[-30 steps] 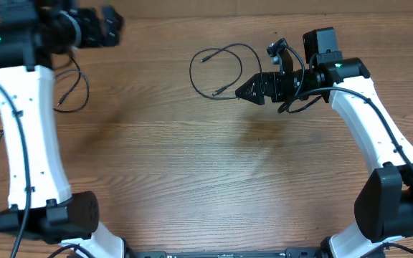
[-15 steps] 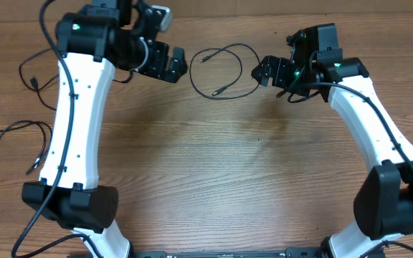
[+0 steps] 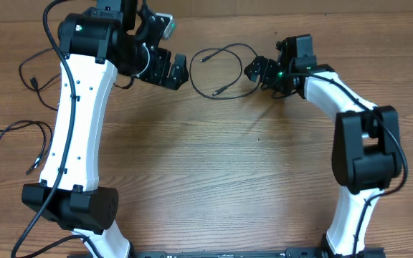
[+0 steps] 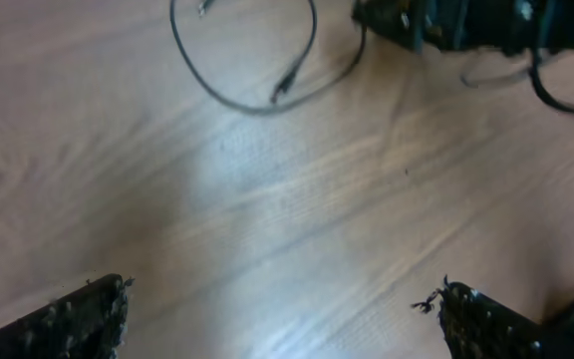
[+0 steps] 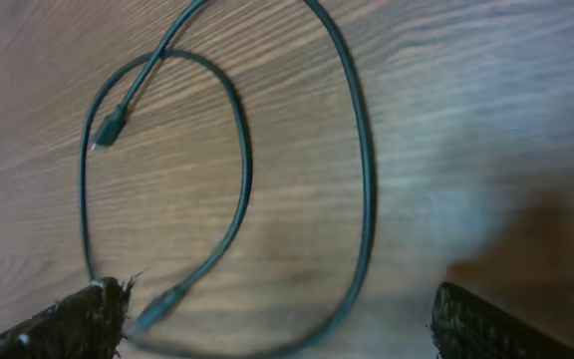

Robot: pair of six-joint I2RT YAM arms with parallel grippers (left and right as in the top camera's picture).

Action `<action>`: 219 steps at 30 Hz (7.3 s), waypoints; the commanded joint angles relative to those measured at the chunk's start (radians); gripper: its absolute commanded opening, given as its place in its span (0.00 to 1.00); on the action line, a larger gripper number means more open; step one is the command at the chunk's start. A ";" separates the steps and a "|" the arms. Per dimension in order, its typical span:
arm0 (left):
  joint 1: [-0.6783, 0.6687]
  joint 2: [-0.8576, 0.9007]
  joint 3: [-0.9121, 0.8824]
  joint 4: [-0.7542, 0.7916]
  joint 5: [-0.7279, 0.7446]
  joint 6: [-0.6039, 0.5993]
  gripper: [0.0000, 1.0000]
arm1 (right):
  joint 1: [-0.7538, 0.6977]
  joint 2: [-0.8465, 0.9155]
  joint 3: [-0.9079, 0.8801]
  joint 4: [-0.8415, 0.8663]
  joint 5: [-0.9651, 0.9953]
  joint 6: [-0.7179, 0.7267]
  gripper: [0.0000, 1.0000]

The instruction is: Untangle cables

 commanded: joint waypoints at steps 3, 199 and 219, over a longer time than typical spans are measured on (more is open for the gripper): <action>0.000 -0.032 0.003 -0.038 -0.007 -0.014 1.00 | 0.010 0.046 0.019 0.111 -0.024 0.035 0.99; 0.027 -1.493 -1.997 2.005 -0.320 -0.265 1.00 | 0.203 -0.711 0.019 -0.583 0.414 -0.088 1.00; 0.039 -1.593 -2.156 2.106 -0.328 -0.264 1.00 | 0.203 -0.711 0.019 -0.583 0.414 -0.088 1.00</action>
